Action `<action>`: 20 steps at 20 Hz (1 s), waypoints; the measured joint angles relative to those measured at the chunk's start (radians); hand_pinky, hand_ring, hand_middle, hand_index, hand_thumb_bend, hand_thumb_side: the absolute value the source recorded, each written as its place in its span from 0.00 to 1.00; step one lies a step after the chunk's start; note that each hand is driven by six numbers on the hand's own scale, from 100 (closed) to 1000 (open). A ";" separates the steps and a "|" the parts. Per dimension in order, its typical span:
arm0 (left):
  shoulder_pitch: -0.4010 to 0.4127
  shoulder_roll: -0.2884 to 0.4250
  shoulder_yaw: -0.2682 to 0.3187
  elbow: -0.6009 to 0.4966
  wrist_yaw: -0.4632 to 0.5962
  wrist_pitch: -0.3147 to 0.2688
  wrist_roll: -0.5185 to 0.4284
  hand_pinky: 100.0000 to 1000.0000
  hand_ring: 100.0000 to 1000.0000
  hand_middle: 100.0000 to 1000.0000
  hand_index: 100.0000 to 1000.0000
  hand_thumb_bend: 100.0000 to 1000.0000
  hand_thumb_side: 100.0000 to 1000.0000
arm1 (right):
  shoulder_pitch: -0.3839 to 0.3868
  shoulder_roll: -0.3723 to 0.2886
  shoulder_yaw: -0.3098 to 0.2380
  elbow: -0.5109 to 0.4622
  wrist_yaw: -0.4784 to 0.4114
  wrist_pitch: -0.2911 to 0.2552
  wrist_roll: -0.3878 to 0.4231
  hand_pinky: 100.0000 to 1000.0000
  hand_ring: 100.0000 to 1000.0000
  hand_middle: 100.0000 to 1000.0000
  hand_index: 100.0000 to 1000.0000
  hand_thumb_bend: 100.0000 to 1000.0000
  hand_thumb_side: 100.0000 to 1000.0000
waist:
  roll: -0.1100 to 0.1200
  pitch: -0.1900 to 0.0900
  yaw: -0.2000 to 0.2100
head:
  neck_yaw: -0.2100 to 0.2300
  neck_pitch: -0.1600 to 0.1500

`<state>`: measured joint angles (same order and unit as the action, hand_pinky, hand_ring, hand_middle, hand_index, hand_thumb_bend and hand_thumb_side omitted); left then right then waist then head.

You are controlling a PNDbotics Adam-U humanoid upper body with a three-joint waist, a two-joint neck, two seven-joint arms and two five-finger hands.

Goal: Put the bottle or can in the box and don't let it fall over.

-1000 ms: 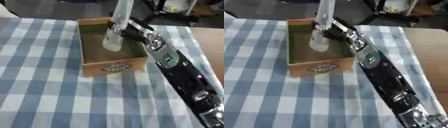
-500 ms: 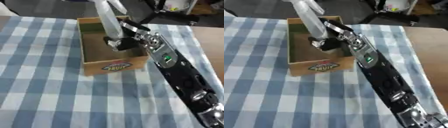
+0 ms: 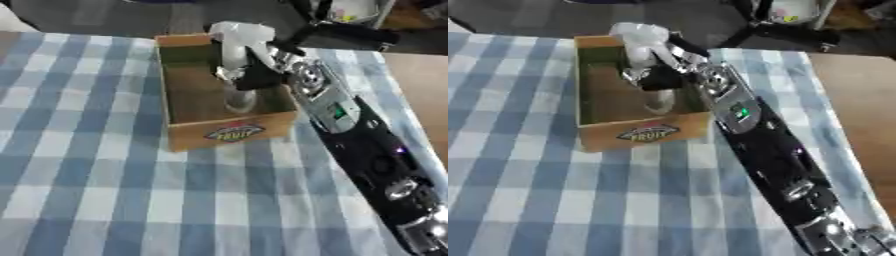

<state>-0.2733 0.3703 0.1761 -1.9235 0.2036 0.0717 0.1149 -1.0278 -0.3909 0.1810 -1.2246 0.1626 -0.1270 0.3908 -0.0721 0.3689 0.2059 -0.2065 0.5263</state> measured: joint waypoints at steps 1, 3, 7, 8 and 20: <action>0.000 0.000 0.000 0.000 0.000 0.000 0.000 1.00 0.51 0.69 0.86 0.54 0.37 | 0.003 0.000 0.000 0.000 -0.001 0.000 0.000 1.00 1.00 1.00 1.00 0.00 0.71 | 0.000 0.000 -0.001 | 0.001 0.000; 0.000 0.000 0.000 0.000 0.000 0.000 0.000 1.00 0.51 0.69 0.86 0.54 0.37 | 0.010 0.000 0.000 0.000 -0.006 0.000 0.002 0.99 1.00 1.00 1.00 0.00 0.72 | 0.000 -0.002 -0.004 | 0.003 0.000; 0.002 0.000 0.000 0.000 0.000 0.001 0.001 1.00 0.51 0.69 0.86 0.54 0.37 | 0.020 0.000 0.003 0.001 -0.019 0.000 0.020 0.99 1.00 1.00 1.00 0.00 0.73 | 0.003 -0.005 -0.008 | 0.003 0.000; 0.003 0.000 0.000 0.000 0.000 0.001 0.001 1.00 0.51 0.69 0.86 0.54 0.37 | 0.023 0.000 0.004 0.001 -0.022 -0.002 0.026 0.98 1.00 1.00 1.00 0.00 0.72 | 0.003 -0.006 -0.009 | 0.004 0.000; 0.009 -0.001 0.005 0.000 -0.001 0.004 -0.001 1.00 0.51 0.69 0.86 0.54 0.37 | 0.043 0.018 0.003 0.039 -0.084 0.000 0.159 0.97 1.00 1.00 1.00 0.20 0.00 | 0.003 -0.006 -0.018 | 0.012 -0.001</action>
<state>-0.2640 0.3697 0.1808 -1.9235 0.2028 0.0761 0.1140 -0.9844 -0.3733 0.1843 -1.1855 0.0785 -0.1271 0.5498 -0.0687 0.3630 0.1879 -0.1942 0.5254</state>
